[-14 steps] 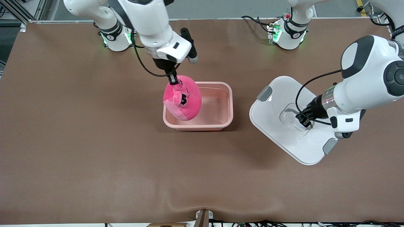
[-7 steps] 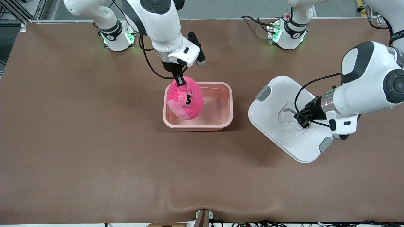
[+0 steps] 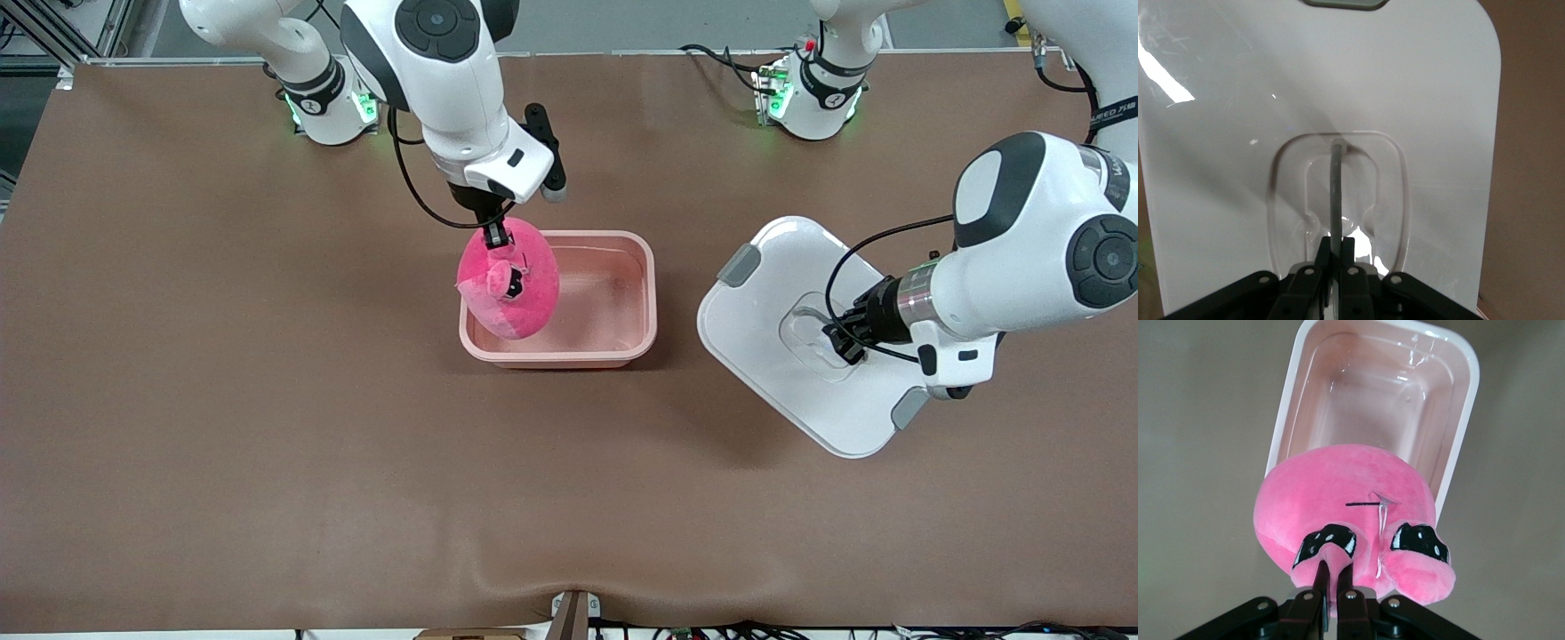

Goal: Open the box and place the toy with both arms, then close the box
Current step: 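Lower the pink toy into the pink tub and open the right gripper, then withdraw the right gripper while the left gripper carries the lid over the tub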

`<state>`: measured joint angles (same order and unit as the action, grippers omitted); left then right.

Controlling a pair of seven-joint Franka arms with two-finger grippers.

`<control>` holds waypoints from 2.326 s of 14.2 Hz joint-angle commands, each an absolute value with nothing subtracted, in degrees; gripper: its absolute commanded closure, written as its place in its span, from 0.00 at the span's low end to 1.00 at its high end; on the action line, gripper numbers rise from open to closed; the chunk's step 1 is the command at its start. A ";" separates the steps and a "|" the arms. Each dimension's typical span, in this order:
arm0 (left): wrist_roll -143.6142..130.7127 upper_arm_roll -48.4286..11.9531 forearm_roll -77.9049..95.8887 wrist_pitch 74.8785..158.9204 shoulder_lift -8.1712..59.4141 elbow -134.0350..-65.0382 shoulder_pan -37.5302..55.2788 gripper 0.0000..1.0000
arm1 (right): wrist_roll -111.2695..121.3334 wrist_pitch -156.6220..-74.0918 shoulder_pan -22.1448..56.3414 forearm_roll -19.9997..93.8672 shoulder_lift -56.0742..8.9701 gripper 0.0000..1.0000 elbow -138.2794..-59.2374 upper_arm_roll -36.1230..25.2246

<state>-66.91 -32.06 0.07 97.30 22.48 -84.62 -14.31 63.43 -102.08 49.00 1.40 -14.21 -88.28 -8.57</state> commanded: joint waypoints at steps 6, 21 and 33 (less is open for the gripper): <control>-64.78 -32.52 3.16 96.68 20.92 -84.81 -15.73 1.00 | 62.23 -100.99 48.96 -1.57 -13.09 1.00 -88.51 -8.35; -64.69 -32.52 3.43 95.98 20.57 -84.46 -15.82 1.00 | 62.93 -102.65 48.78 -1.58 -13.62 0.00 -88.07 -8.26; -72.05 -33.04 5.71 98.07 20.57 -84.29 -13.46 1.00 | 59.15 -101.69 45.71 -0.70 -12.57 0.00 -87.45 -8.61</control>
